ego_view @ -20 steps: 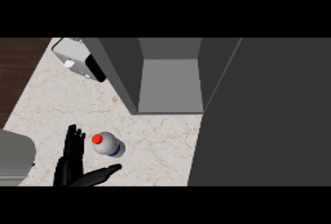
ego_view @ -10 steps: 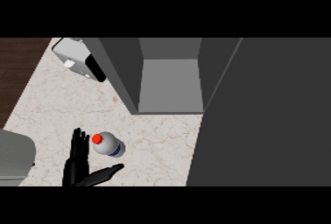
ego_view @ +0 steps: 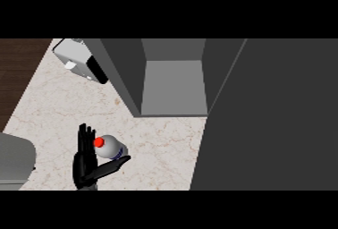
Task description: Pick up the bottled water, place it into the cabinet and close the cabinet
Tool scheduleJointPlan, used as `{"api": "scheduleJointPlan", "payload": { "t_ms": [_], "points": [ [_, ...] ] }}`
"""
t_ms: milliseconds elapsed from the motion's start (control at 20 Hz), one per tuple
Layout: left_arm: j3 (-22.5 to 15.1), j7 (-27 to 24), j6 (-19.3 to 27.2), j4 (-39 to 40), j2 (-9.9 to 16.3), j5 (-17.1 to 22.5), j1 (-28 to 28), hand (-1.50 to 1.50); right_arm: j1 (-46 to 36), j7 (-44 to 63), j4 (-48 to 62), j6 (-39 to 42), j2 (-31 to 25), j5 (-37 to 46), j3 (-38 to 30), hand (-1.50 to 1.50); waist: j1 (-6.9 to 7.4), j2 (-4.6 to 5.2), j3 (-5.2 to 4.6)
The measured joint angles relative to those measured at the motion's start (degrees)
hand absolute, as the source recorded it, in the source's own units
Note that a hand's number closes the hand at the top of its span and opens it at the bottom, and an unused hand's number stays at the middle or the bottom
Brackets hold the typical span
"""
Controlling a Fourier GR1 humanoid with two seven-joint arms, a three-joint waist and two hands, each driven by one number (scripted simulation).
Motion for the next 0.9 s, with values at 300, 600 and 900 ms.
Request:
{"api": "scheduleJointPlan", "payload": {
  "t_ms": [300, 600, 900],
  "points": [
    [-0.2, -2.2, -3.5, 3.8, 0.3, 1.6, -3.7, 1.5, -1.5, 0.7, 0.4, -0.3, -0.2, 0.2, -0.4, -1.5, 0.14, -0.01, 0.05],
    [-4.1, -6.5, 1.7, 5.4, 0.5, -3.8, -5.9, 1.5, -0.1, -1.2, 0.4, -0.4, -1.4, -0.2, -0.4, -1.5, -0.01, -0.09, 0.09],
    [-6.8, -7.6, 5.6, 5.1, 1.1, -8.6, -8.4, 1.5, -0.6, -0.8, 0.5, -1.4, -1.1, -0.2, 0.7, -1.5, 0.07, -0.05, 0.05]
  ]
}}
